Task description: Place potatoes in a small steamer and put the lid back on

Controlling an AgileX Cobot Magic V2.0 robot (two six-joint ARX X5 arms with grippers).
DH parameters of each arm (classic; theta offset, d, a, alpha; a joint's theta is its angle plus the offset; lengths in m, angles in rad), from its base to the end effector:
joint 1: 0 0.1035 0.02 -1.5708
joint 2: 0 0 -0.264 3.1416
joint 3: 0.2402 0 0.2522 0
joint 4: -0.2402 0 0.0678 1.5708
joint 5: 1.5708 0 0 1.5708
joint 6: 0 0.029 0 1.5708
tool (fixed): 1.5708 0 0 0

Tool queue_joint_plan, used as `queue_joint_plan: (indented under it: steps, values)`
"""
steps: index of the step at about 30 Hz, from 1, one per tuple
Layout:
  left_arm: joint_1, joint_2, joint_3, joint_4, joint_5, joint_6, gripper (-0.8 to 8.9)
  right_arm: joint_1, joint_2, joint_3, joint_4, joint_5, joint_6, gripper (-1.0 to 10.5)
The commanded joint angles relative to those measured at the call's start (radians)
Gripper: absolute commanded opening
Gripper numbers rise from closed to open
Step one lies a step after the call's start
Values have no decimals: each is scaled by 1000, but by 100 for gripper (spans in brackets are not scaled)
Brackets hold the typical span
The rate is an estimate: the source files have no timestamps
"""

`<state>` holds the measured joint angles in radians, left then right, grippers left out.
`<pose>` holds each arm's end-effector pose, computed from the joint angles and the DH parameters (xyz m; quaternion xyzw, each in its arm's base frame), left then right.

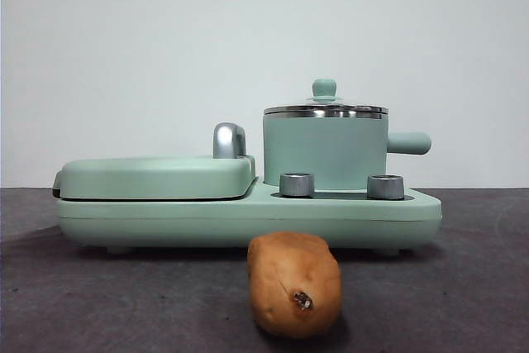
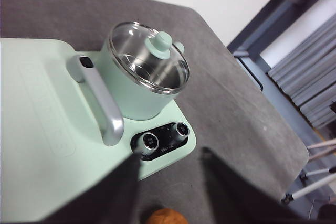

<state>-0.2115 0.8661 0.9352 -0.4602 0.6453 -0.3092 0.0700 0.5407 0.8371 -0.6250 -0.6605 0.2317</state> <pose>0.1658 -0.0534 0.3467 -0.1787 0.2502 -0.3734 0.8752 0.0948 0.0245 0.3390 0.1538 0.1962 0.3319 0.9098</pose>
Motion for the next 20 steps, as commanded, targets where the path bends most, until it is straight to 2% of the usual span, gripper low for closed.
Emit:
queue_joint_plan:
  steps: [1, 3, 15, 20]
  values:
    - [-19, 33, 39, 8, 8, 41, 374, 0, 8, 15, 6, -4, -11, 455]
    - [-34, 55, 53, 9, 8, 52, 414, 0, 8, 15, 6, -4, -11, 457]
    - [-151, 313, 246, 3, 2, 116, 414, 0, 20, 15, 2, -4, -8, 457]
    - [-217, 492, 405, -14, -70, 147, 414, 0, 20, 15, 2, -4, -7, 457]
